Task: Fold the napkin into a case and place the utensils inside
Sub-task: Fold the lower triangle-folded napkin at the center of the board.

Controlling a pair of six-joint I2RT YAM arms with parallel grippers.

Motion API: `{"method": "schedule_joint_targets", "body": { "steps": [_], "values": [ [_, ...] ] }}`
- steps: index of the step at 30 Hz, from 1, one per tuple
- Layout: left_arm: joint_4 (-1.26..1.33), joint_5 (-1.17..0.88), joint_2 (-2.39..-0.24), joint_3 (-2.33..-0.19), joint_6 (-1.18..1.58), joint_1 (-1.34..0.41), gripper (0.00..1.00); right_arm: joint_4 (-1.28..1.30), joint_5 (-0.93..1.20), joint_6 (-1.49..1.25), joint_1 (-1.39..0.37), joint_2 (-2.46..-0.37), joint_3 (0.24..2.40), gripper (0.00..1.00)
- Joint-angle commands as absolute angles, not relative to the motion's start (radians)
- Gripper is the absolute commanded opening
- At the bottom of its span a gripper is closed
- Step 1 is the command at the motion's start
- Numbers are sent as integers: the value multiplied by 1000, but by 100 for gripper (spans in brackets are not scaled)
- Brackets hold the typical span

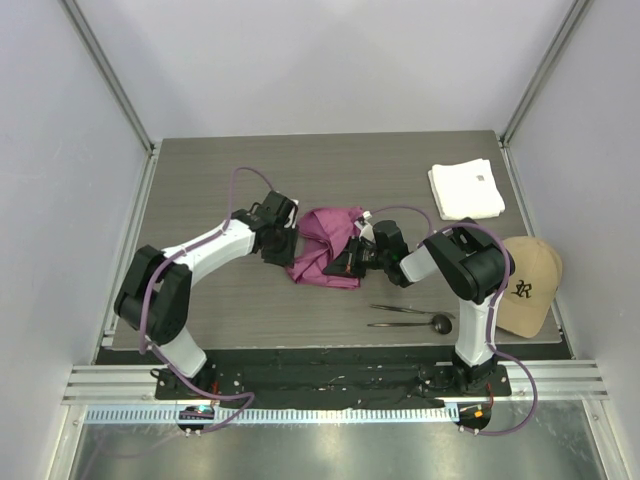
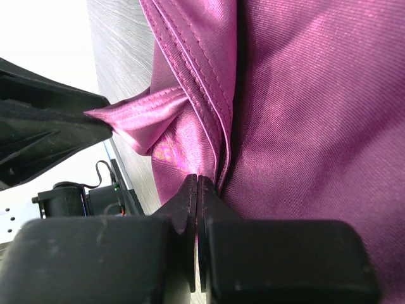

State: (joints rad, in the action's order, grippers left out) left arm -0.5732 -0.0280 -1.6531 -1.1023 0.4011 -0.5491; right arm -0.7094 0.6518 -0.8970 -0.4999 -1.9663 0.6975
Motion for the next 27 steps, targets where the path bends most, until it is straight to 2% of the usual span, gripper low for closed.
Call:
{"method": "schedule_joint_targets", "body": {
  "steps": [1,15,18,27],
  "values": [
    [-554,-12,-1660,-1123,374,-548,30,-618,589,-850,-495,-2003,684,1],
    [-529,-6,-1661,-1175,391,-669,6,-618,594,-856,-495,-2005,687,1],
    [-517,23,-1664,-1184,393,-692,4,-623,594,-857,-495,-2000,683,1],
    [-468,-74,-1766,-1229,402,-749,0,-664,607,-910,-494,-1985,670,1]
  ]
}}
